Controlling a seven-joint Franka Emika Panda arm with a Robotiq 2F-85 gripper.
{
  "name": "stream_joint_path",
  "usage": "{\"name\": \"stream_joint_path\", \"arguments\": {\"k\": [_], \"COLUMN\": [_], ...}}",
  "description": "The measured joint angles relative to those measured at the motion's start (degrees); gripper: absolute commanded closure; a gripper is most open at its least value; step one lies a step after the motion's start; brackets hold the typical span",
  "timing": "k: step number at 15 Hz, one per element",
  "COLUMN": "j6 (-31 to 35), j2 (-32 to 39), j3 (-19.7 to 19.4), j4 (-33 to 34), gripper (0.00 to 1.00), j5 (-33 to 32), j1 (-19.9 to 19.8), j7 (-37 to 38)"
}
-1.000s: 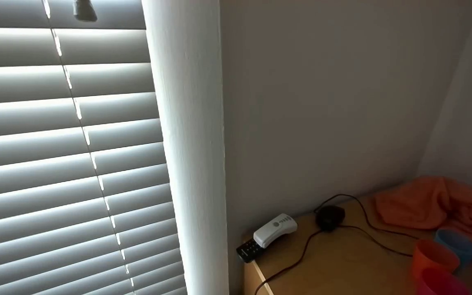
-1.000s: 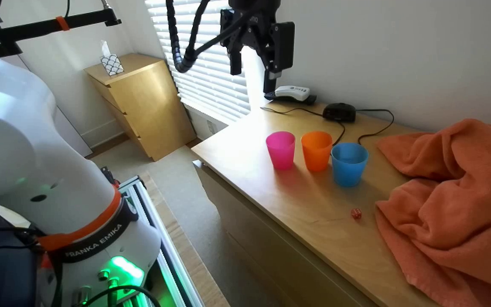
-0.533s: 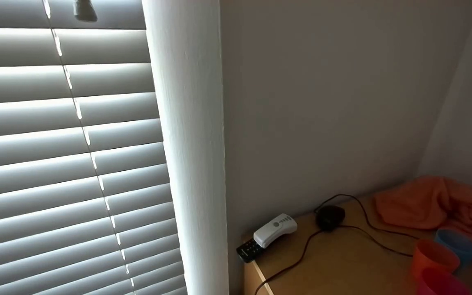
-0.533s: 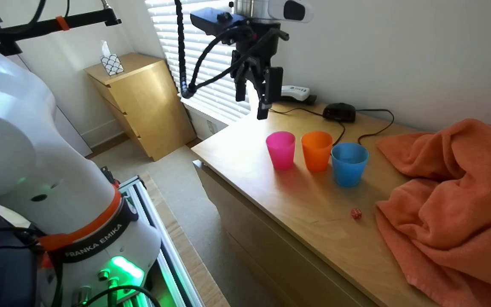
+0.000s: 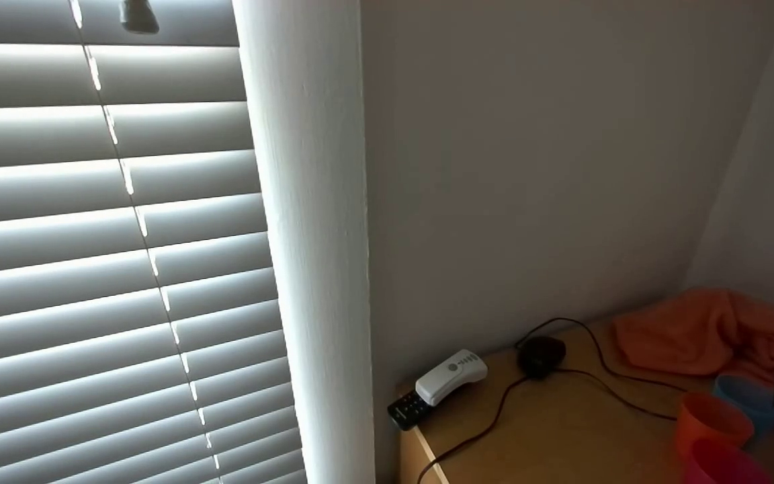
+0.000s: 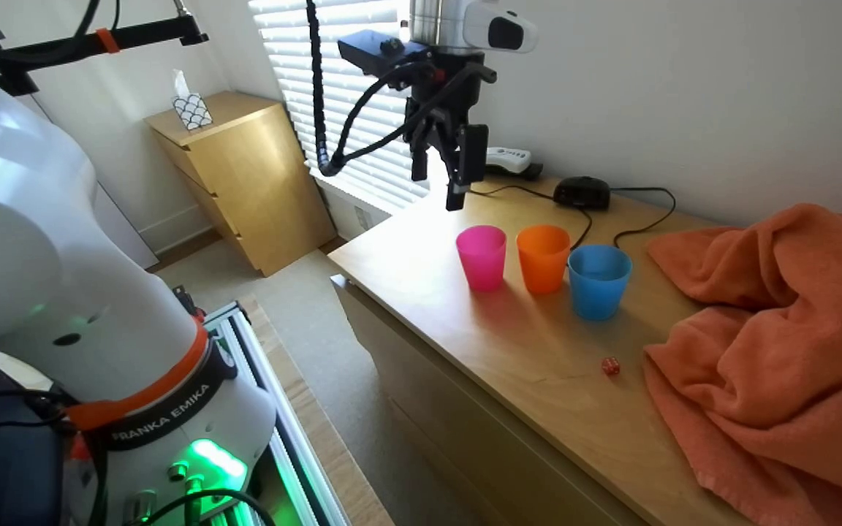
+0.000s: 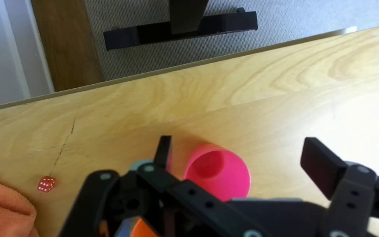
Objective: Pick up the pink cup and put it in the orange cup, pick up the blue cup and put it in the pink cup
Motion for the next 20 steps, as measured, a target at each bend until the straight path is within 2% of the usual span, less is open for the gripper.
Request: {"name": "stream_joint_path", "arguments": {"k": [6,10,17,18,19,20], "j6": [2.5,9.6,23.7,25.0,26.1,26.9], "j2": [5.8,11.0,15.8,16.3,16.9,17.6], "j3": [1.0,1.6,2.9,3.1,3.3,3.4], "j4": [0.0,0.0,0.0,0.0,0.0,0.1], "gripper": [0.00,0.00,0.00,0.25,0.26,0.32], "j5": [1.1,3.3,10.0,11.2,12.0,12.3], "j1": [-0.1,0.2,1.4,1.6,1.7,1.8], "j7": [6.9,9.8,9.5,9.4,9.4,9.4]}}
